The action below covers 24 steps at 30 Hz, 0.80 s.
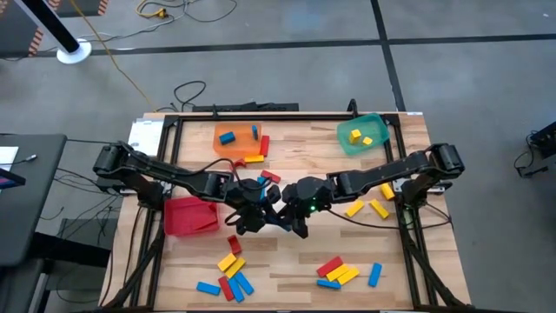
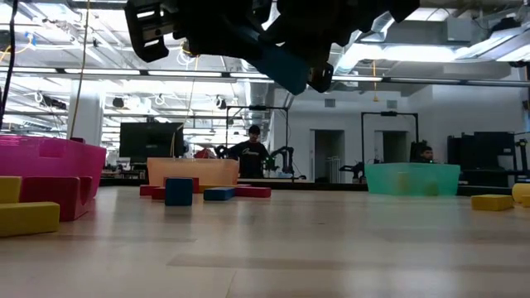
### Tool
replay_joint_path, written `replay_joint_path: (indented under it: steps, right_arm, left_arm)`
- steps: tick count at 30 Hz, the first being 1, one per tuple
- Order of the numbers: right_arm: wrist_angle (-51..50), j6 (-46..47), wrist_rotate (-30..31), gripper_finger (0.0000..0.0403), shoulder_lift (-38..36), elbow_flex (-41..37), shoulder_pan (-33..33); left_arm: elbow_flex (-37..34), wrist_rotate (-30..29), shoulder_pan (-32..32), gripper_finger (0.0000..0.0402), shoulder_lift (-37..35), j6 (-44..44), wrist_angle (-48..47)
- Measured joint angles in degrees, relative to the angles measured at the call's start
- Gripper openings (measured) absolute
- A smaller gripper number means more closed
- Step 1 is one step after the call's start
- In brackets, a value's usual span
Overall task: Sort blocks
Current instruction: Put the blue block into the orange bin
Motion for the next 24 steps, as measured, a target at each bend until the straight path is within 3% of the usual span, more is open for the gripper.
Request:
replay_joint_path:
  steps: [5,12,19,22,24]
  right_arm:
    - [-0.2,-0.9,0.0,0.0135,-0.1,0.1,0.0]
    - [-6.6,-2.4,0.0,0.0203,-3.9,0.0,0.1]
    - [-18.6,-2.2,8.8,0.0233,-9.2,0.0,0.9]
    - [-21.6,-1.3,11.6,0.023,-9.8,0.0,1.9]
    - [-22.2,-0.9,12.4,0.0227,-9.6,0.0,2.6]
  left_arm:
    - [0.0,-0.8,-0.3,0.0055,-0.8,-0.4,-1.9]
    - [-0.1,-3.9,-0.8,0.0055,-5.8,-2.0,-10.0]
    - [-0.1,-22.2,2.4,0.0055,-12.8,-6.4,-22.8]
    - [0.0,-28.5,7.5,0.0055,-15.2,-9.4,-27.3]
    - [-0.1,-29.5,12.5,0.0055,-16.2,-11.7,-30.8]
